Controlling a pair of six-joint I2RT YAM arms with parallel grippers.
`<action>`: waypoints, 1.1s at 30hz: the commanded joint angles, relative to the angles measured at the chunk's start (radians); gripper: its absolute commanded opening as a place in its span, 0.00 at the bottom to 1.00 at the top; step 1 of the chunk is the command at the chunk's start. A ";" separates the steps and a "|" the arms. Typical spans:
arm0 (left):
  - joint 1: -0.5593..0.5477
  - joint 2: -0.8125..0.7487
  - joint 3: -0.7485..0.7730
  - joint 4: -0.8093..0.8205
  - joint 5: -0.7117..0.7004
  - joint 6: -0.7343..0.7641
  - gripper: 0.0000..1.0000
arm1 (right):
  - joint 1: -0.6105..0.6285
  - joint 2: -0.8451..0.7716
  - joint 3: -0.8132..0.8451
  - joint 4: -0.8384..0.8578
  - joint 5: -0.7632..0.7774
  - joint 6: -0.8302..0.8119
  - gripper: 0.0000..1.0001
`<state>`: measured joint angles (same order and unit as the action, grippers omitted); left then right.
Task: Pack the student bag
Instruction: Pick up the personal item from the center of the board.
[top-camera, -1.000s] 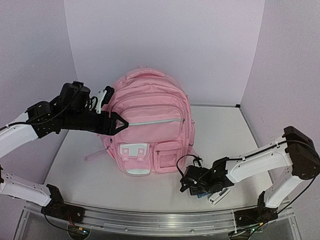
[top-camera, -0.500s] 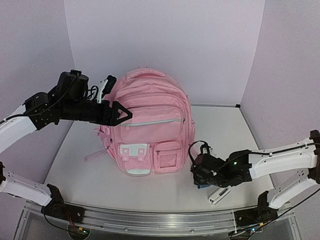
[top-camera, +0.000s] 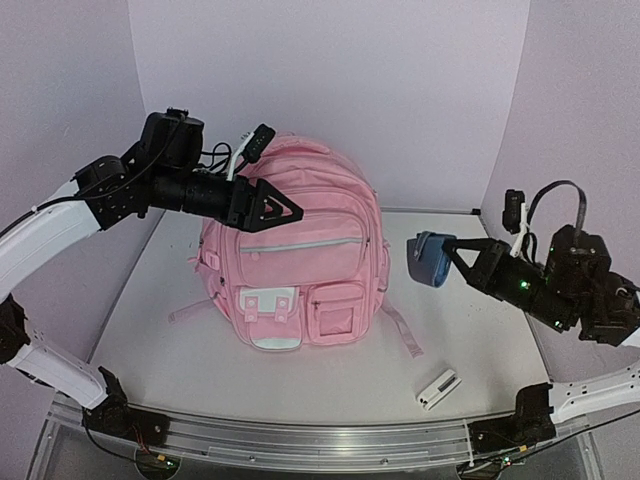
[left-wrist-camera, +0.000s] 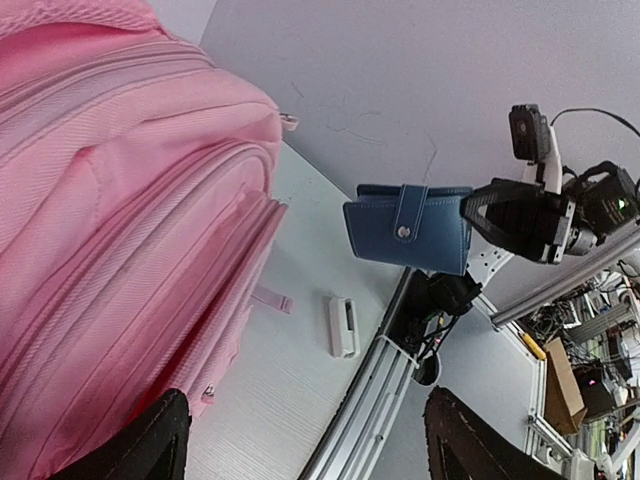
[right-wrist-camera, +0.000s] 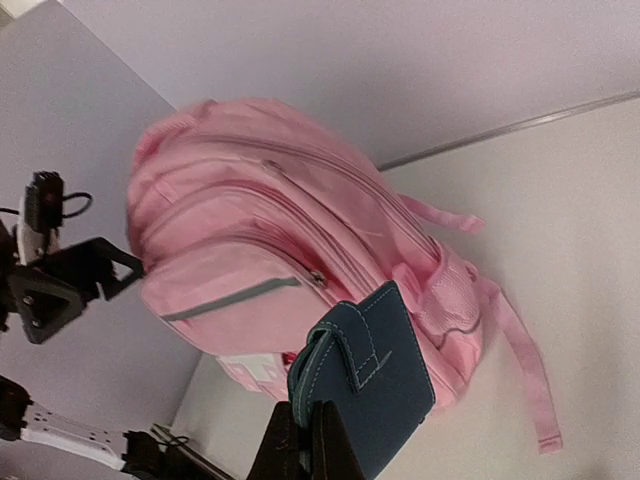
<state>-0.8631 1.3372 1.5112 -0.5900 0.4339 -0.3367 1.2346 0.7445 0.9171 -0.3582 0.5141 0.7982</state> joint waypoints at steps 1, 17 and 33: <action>-0.001 0.005 0.027 0.134 0.196 0.078 0.83 | 0.004 -0.036 0.060 0.232 -0.123 -0.183 0.00; -0.001 -0.009 -0.045 0.348 0.449 0.051 0.92 | 0.002 0.264 0.187 0.782 -0.671 -0.306 0.00; -0.001 -0.084 -0.144 0.452 0.564 0.030 0.55 | -0.179 0.378 0.122 1.066 -0.903 -0.073 0.00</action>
<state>-0.8631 1.3069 1.3811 -0.2097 0.9712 -0.3069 1.0793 1.1248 1.0506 0.5534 -0.3174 0.6461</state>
